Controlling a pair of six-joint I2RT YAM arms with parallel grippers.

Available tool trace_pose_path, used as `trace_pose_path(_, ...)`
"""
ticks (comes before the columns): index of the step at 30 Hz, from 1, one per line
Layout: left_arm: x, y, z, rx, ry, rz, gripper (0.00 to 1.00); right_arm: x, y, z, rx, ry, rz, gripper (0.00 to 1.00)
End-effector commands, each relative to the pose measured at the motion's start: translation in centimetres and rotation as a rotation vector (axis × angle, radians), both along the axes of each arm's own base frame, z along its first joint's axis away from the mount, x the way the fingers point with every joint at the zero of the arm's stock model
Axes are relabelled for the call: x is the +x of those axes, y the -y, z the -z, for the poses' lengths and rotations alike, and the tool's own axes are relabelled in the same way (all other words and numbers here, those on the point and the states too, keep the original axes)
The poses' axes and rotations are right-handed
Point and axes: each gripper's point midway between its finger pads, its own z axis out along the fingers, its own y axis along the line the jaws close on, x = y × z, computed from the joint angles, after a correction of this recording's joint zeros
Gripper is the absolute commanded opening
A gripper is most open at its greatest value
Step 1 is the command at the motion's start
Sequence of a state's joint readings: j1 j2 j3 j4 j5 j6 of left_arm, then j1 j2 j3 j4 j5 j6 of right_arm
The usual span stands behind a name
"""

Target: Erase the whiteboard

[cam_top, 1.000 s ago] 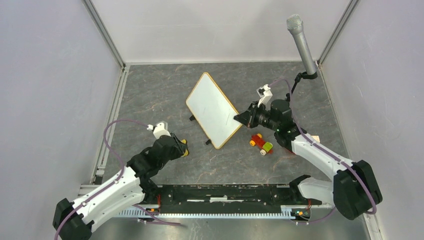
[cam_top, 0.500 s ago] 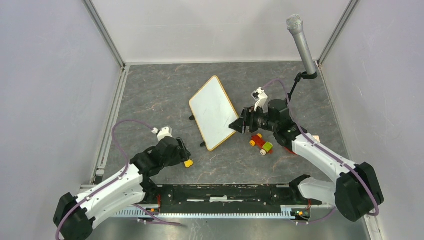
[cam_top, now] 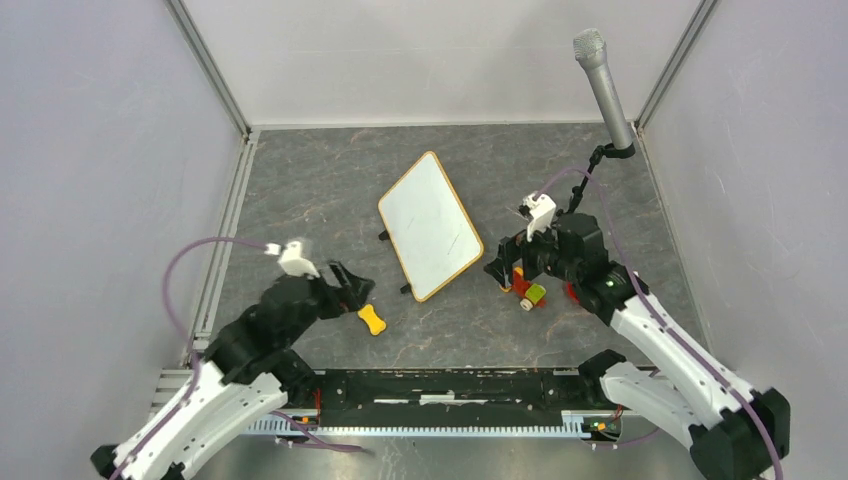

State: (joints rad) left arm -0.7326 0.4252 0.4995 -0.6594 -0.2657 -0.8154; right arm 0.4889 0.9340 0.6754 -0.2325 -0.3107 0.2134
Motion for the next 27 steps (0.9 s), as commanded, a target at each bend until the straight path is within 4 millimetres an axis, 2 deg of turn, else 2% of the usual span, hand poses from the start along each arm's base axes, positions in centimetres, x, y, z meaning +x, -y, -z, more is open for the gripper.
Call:
trace_pose_path(1,0.0,-2.8,-13.5,-0.104,0.369,-0.031,1.00,-1.0,2.8,-4.9,-0.116,0.213,-0.008,0.98)
trace_pose_path(4,-1.3,-5.6,-21.2,-0.163,0.590,-0.074,1.00,-3.4,2.7,-10.9,-0.010,0.373,-0.061,0.98)
trace_pose_path(7,-3.0,-8.1,-26.4,-0.158,0.754,-0.097,1.00,-4.6,4.9,-16.8,0.035,0.514,0.026,0.98)
trace_pose_path(10,-4.5,-9.9,-30.2,-0.152,0.871,-0.107,1.00,-6.2,8.2,-21.9,0.066,0.641,0.164,0.98)
trace_pose_path(14,-6.2,-11.0,-33.0,-0.159,0.970,-0.091,1.00,-8.9,13.0,-26.5,0.111,0.808,0.342,0.98)
trace_pose_path(19,-7.3,-11.8,-34.7,-0.169,1.003,-0.090,1.00,-12.4,17.7,-29.6,0.242,0.941,0.531,0.98)
trace_pose_path(23,-7.9,-12.2,-35.5,-0.169,1.000,-0.083,1.00,-13.8,20.8,-30.1,0.319,0.962,0.676,0.98)
trace_pose_path(25,-8.1,-12.3,-35.7,-0.176,0.997,-0.081,1.00,-13.6,21.3,-29.8,0.323,0.944,0.714,0.98)
trace_pose_path(27,-8.3,-12.3,-35.9,-0.189,0.996,-0.078,1.00,-12.9,20.7,-29.3,0.279,0.916,0.690,0.98)
